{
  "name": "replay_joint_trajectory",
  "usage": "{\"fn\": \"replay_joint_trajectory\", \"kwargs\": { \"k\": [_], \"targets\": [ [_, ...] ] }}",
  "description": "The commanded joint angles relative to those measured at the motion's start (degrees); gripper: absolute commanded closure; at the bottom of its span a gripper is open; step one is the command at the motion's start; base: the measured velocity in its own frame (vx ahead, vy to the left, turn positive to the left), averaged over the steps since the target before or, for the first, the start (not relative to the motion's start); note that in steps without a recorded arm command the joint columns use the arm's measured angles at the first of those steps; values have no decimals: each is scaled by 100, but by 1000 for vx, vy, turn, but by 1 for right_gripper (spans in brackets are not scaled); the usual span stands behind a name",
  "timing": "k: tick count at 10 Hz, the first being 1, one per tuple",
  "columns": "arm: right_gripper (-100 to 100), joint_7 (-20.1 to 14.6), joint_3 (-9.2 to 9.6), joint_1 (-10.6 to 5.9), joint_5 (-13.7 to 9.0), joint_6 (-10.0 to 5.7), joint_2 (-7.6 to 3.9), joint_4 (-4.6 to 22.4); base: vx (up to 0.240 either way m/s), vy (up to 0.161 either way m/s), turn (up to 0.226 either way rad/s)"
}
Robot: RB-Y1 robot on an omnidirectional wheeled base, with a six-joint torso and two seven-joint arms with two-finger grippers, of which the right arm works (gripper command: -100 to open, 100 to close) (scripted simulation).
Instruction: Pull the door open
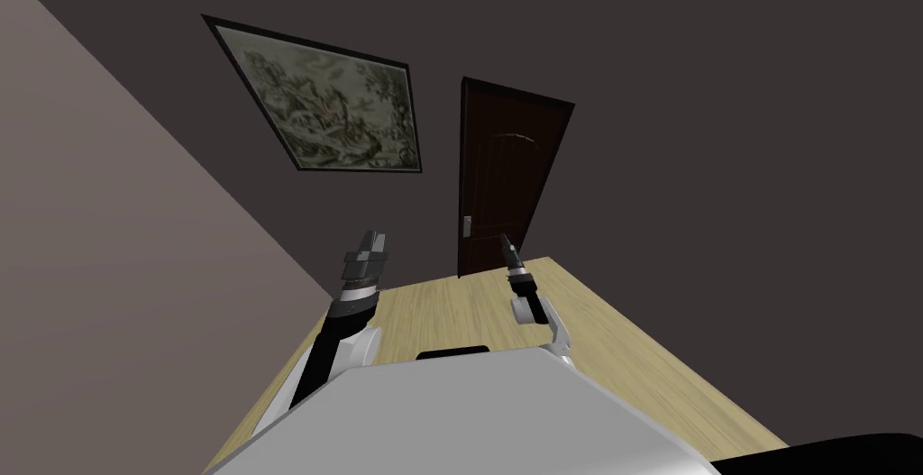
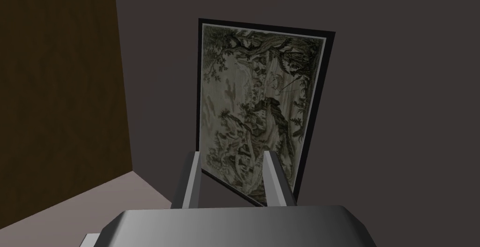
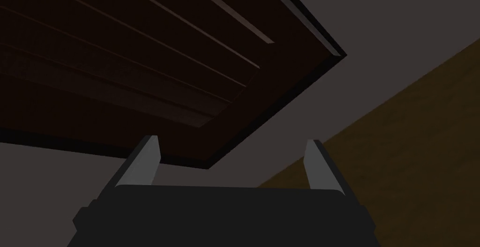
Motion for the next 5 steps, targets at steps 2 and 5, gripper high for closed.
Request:
{"fn": "replay_joint_trajectory", "kwargs": {
  "k": [2, 5],
  "targets": [
    [-100, 251, -7, -253, 193, -78, -106, 476, 97, 36, -43],
    [-100, 440, -2, -430, 345, -124, -178, 871, 62, 34, -27]
  ]
}}
